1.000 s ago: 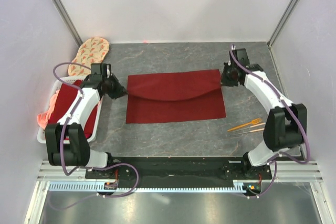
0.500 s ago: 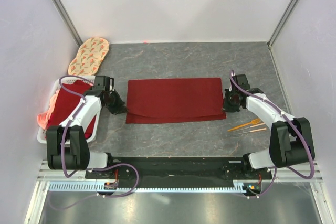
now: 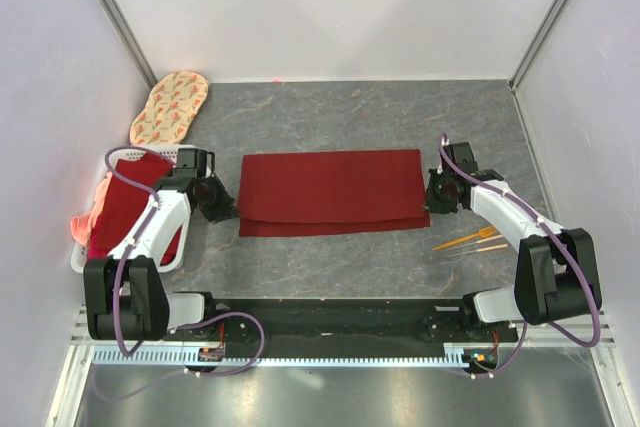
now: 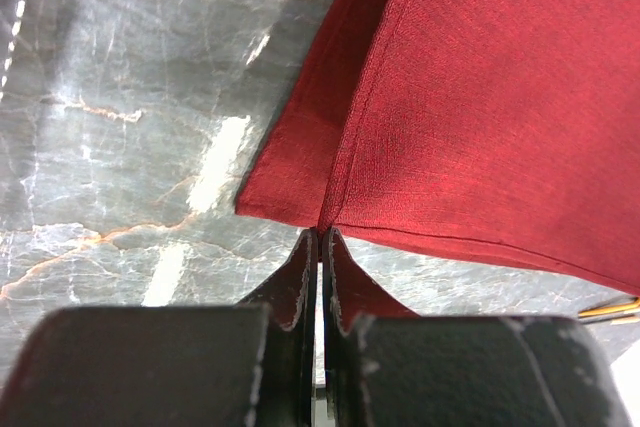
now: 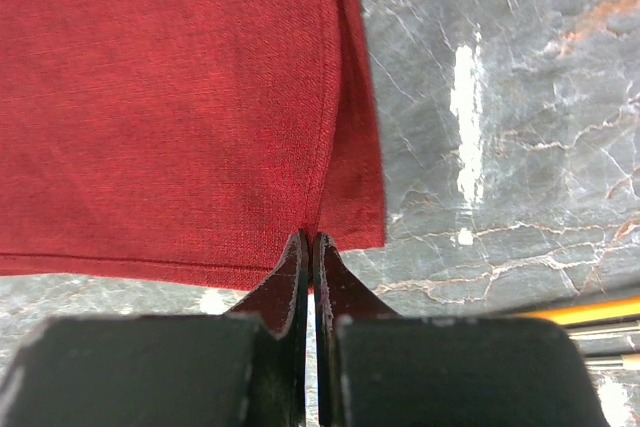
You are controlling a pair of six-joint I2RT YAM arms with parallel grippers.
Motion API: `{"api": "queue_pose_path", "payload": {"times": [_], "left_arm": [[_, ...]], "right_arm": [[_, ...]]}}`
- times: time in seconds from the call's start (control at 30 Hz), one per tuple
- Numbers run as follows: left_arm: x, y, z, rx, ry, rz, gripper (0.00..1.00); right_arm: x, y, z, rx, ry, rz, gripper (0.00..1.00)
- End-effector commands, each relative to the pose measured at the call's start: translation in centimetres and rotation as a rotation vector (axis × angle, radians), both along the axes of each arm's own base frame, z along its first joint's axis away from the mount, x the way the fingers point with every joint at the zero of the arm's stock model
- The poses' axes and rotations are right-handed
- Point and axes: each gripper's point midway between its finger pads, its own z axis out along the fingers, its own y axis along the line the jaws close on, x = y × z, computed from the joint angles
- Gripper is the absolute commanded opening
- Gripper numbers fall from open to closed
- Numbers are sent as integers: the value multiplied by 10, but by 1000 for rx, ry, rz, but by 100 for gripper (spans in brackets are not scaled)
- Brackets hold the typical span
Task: Fold the napkin into a case and place the utensils inside
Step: Fold and flatten the napkin at the center of the board.
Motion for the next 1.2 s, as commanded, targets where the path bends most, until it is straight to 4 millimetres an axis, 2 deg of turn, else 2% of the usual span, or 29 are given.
{"api": "queue_pose_path", "payload": {"times": [0.0,0.3,0.5,0.7,0.83,0.97,1.17], "left_arm": [[-10,7,-12,33,46,6,2],[-17,4,-27,18,103,8,2],[-16,0,-26,-4,102,-6,2],[-17,-4,-15,-27,87,-11,2],[-20,-7,-7,-48,80,-9,2],[-22,-9,-5,-58,84,3,2],[-25,-12,-8,-83,120,26,2]], "right_arm": [[-4,-6,-5,-27,5,-8,0],[-6,-8,-27,-40,53,-19,0],[-6,-9,-39,-52,80,-34,1],[-9,-11,-47,-61,105,-47,2],[-6,-8,-42,-44,91,-48,2],[-1,-7,-29,-36,62,-48,3],[-1,-8,-21,-44,54,-45,3]]}}
